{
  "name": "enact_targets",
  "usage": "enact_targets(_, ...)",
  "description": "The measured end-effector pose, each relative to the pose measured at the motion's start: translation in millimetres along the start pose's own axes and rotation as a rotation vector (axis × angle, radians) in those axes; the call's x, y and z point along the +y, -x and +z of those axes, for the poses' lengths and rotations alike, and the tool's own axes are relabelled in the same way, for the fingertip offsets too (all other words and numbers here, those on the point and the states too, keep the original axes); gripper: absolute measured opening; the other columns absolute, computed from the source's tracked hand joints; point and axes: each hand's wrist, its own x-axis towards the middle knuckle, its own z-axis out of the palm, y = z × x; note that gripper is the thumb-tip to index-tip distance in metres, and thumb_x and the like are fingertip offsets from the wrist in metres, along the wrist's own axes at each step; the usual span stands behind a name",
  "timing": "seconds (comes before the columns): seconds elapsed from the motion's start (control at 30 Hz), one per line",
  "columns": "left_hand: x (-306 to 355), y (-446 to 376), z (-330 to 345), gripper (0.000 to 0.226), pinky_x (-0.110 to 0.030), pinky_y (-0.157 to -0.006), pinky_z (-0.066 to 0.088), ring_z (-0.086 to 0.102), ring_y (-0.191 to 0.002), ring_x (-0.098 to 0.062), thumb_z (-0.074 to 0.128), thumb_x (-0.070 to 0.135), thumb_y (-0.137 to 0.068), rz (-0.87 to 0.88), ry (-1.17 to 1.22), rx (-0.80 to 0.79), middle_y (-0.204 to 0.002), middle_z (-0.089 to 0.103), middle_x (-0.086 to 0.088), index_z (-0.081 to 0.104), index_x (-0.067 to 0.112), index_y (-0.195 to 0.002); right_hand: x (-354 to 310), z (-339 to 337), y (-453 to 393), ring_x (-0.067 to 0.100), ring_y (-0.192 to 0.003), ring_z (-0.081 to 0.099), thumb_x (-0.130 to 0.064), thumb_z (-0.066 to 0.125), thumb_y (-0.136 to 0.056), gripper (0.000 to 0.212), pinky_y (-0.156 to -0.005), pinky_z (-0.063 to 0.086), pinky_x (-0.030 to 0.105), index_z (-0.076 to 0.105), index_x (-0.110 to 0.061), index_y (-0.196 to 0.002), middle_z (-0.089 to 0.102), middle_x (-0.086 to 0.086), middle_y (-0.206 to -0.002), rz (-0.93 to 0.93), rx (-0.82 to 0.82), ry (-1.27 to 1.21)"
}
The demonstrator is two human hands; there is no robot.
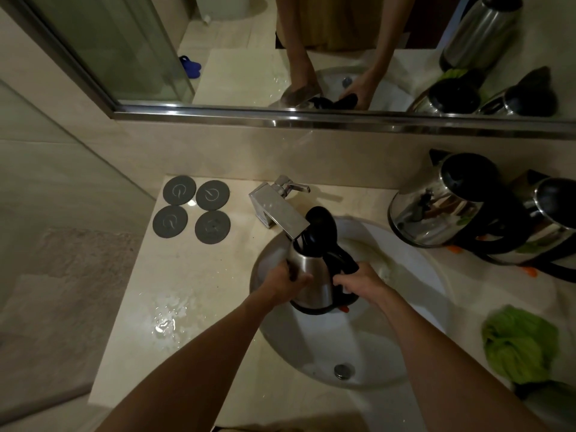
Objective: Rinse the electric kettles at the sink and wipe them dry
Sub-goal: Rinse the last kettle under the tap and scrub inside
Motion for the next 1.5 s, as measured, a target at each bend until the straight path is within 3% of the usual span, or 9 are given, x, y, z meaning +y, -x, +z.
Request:
enact_targets(0.13, 2.9, -0.3, -0.3, 0.053, -0.029, -0.076, 0.049, 0.058, -0.089, -0.019, 0.069, 0.045, -0.087, -0.019, -0.026, 0.013, -0.100, 0.061, -0.006, 0.054, 0.006, -0.119, -0.6, 2.8, -0.7, 0.014, -0.045, 0.055, -0.004, 0.063, -0.078, 0.007, -0.040, 0.040, 0.017, 0.059, -0.004, -0.072, 0.055, 0.008, -0.057, 0.020, 0.017, 0.018)
enact_targets(0.27, 5.3, -1.7, 2.0, 0.075, -0.037, -0.094, 0.051, 0.058, -0.113, -0.025, 0.074, 0.049, -0.081, -0.021, 0.004, 0.009, -0.125, 0.060, -0.009, 0.042, 0.010, -0.137, 2.5, 6.0, -2.1, 0.018, -0.043, 0.048, -0.005, 0.063, -0.077, 0.018, -0.055, 0.042, 0.026, 0.052, -0.008, -0.062, 0.048, 0.004, -0.046, 0.009, -0.014, -0.007)
enact_targets(0.37, 10.5, -3.1, 2.6, 0.086, -0.029, -0.091, 0.045, 0.055, -0.120, -0.026, 0.078, 0.047, -0.078, 0.011, 0.012, 0.046, -0.132, 0.056, -0.010, 0.034, 0.009, -0.142, 2.4, 6.7, -2.0, 0.017, -0.040, 0.042, -0.009, 0.062, -0.079, 0.026, -0.060, 0.041, 0.029, 0.049, -0.010, -0.057, 0.044, 0.002, -0.043, 0.014, -0.044, -0.021)
enact_targets(0.6, 9.0, -2.7, 1.8, 0.081, -0.026, -0.086, 0.045, 0.058, -0.115, -0.023, 0.079, 0.048, -0.076, 0.003, 0.008, 0.077, -0.127, 0.060, -0.007, 0.041, 0.013, -0.138, 1.7, 11.1, -4.5, 0.021, -0.045, 0.048, -0.011, 0.063, -0.076, 0.019, -0.061, 0.045, 0.031, 0.053, -0.008, -0.060, 0.048, 0.005, -0.043, 0.024, -0.016, -0.024)
enact_targets(0.67, 7.6, -3.5, 1.2, 0.081, -0.024, -0.084, 0.044, 0.058, -0.114, -0.021, 0.080, 0.048, -0.075, -0.007, 0.024, 0.080, -0.127, 0.060, -0.006, 0.042, 0.013, -0.139, 1.5, 11.9, -7.0, 0.020, -0.045, 0.056, -0.011, 0.064, -0.072, 0.009, -0.058, 0.048, 0.028, 0.059, -0.004, -0.071, 0.055, 0.004, -0.045, 0.009, 0.064, -0.009)
enact_targets(0.8, 8.7, -1.8, 1.3, 0.079, -0.025, -0.086, 0.046, 0.058, -0.113, -0.021, 0.079, 0.047, -0.077, -0.010, 0.032, 0.075, -0.126, 0.060, -0.005, 0.043, 0.014, -0.140, 2.2, 16.3, -6.3, 0.019, -0.047, 0.058, -0.011, 0.066, -0.073, 0.014, -0.050, 0.045, 0.024, 0.062, -0.002, -0.084, 0.061, 0.008, -0.055, 0.000, 0.162, -0.012)
enact_targets(1.03, 11.5, 4.9, -2.7, 0.077, -0.037, -0.094, 0.052, 0.058, -0.112, -0.023, 0.077, 0.048, -0.078, -0.036, 0.039, 0.064, -0.125, 0.061, -0.007, 0.045, 0.013, -0.138, -3.5, 15.5, -4.9, 0.019, -0.038, 0.041, -0.003, 0.062, -0.071, 0.016, -0.049, 0.038, 0.028, 0.049, -0.006, -0.063, 0.042, 0.002, -0.040, 0.023, 0.039, -0.049)
enact_targets(1.27, 17.6, 5.1, -2.3, 0.063, -0.031, -0.080, 0.052, 0.061, -0.094, -0.018, 0.077, 0.050, -0.078, -0.017, -0.096, 0.068, -0.104, 0.063, -0.004, 0.053, 0.010, -0.120, -6.0, 11.0, -7.1, 0.022, -0.042, 0.052, -0.007, 0.063, -0.068, 0.008, -0.053, 0.046, 0.030, 0.057, -0.001, -0.071, 0.051, 0.004, -0.039, 0.033, 0.058, 0.046)
enact_targets(1.5, 18.7, -0.8, -3.6, 0.056, -0.029, -0.092, 0.044, 0.057, -0.115, -0.025, 0.073, 0.033, -0.086, 0.016, -0.196, 0.023, -0.125, 0.058, -0.013, 0.048, 0.005, -0.128, -7.4, 14.4, -6.5, 0.016, -0.038, 0.053, -0.006, 0.061, -0.067, 0.022, -0.043, 0.043, 0.022, 0.059, -0.003, -0.088, 0.056, 0.009, -0.055, 0.051, 0.089, 0.045)
